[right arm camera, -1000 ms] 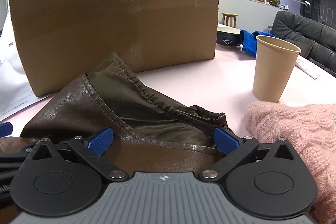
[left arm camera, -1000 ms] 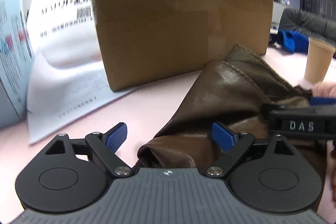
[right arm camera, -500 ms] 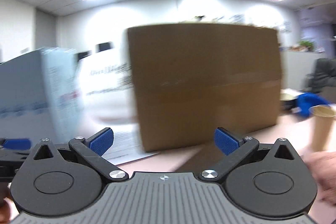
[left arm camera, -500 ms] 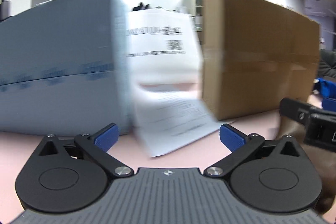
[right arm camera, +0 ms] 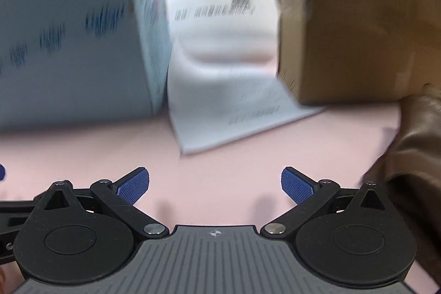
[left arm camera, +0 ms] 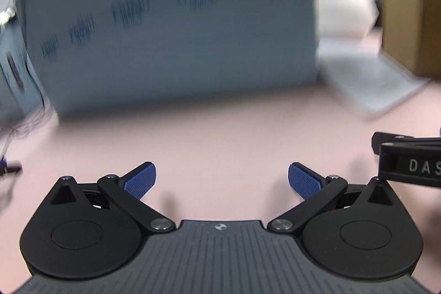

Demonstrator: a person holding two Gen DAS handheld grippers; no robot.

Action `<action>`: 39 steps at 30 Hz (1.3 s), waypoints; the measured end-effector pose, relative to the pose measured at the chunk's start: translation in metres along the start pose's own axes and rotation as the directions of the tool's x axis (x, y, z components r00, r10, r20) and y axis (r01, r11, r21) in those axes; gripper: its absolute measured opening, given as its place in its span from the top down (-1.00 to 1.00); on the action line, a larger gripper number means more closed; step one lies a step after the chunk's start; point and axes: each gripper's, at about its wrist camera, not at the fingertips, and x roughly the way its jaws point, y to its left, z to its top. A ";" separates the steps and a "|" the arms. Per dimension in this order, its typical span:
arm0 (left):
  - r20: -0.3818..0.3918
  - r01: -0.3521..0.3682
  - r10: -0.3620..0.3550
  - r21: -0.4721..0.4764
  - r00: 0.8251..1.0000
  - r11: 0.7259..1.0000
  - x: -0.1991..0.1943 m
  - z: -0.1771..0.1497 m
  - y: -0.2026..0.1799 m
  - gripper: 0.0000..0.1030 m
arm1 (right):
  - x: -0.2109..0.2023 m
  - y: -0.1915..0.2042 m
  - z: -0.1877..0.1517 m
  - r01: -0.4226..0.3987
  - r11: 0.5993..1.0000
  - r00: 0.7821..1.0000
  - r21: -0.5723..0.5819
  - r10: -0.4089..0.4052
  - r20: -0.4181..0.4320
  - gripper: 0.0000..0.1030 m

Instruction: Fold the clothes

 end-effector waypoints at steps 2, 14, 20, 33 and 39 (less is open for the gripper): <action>-0.008 0.020 -0.020 -0.034 1.000 0.999 0.002 0.000 0.007 -1.00 | 0.003 0.002 0.001 0.025 1.000 1.000 -0.001 -0.025 0.001 -1.00; -0.033 -0.021 0.015 -0.183 0.999 0.983 0.005 0.001 0.020 -1.00 | 0.004 0.009 0.003 0.061 0.997 0.998 -0.040 -0.061 -0.006 -1.00; -0.040 -0.059 0.052 -0.193 0.998 0.979 0.011 0.004 0.013 -1.00 | 0.004 0.013 0.005 0.049 0.998 0.999 -0.032 -0.049 -0.010 -1.00; -0.034 -0.055 0.050 -0.201 0.998 0.978 0.014 0.004 0.008 -1.00 | 0.005 0.017 0.006 0.048 0.998 0.999 -0.027 -0.049 -0.012 -1.00; -0.034 -0.055 0.049 -0.198 0.998 0.979 0.014 0.004 0.010 -1.00 | 0.003 0.017 0.007 0.042 0.999 0.999 -0.029 -0.042 -0.013 -1.00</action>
